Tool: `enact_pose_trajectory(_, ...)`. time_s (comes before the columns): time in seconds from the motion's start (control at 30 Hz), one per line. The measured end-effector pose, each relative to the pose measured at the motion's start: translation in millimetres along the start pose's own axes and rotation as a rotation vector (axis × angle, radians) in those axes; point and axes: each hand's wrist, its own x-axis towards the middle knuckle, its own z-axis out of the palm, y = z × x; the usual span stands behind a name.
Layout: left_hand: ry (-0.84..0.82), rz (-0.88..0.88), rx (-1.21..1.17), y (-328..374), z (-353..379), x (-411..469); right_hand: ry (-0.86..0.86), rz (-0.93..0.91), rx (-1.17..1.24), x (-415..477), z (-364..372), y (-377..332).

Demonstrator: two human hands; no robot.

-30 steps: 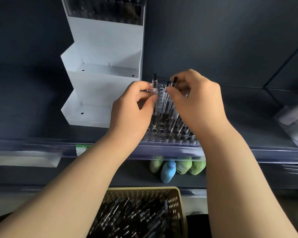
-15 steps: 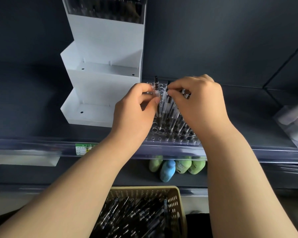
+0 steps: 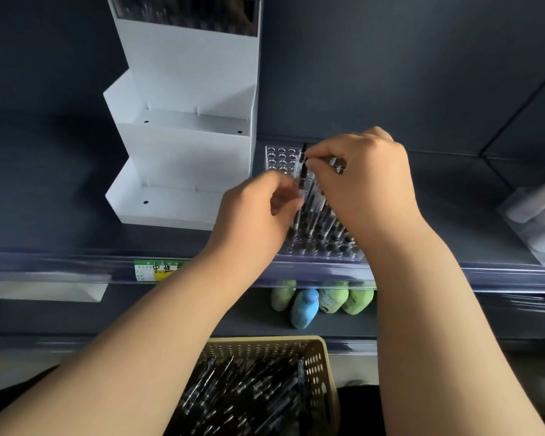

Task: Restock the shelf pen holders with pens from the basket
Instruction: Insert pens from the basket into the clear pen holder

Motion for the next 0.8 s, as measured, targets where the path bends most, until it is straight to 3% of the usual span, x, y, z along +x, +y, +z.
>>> enact_pose_trajectory(0.43, -0.036, -0.004, 0.159, -5.1, 7.1, 1.1, 0.02, 0.024, -0.011, -1.0, -4.0, 1.9)
enact_pose_trajectory(0.63, -0.182, -0.015, 0.376, -14.0, 11.2, -3.5, 0.038, -0.002, -0.01, -3.2, -7.9, 0.2)
enact_pose_trajectory(0.8, -0.13, 0.021, 0.371, -10.7, -2.4, -8.6, 0.126, -0.044, -0.026, -13.5, -13.7, 4.0)
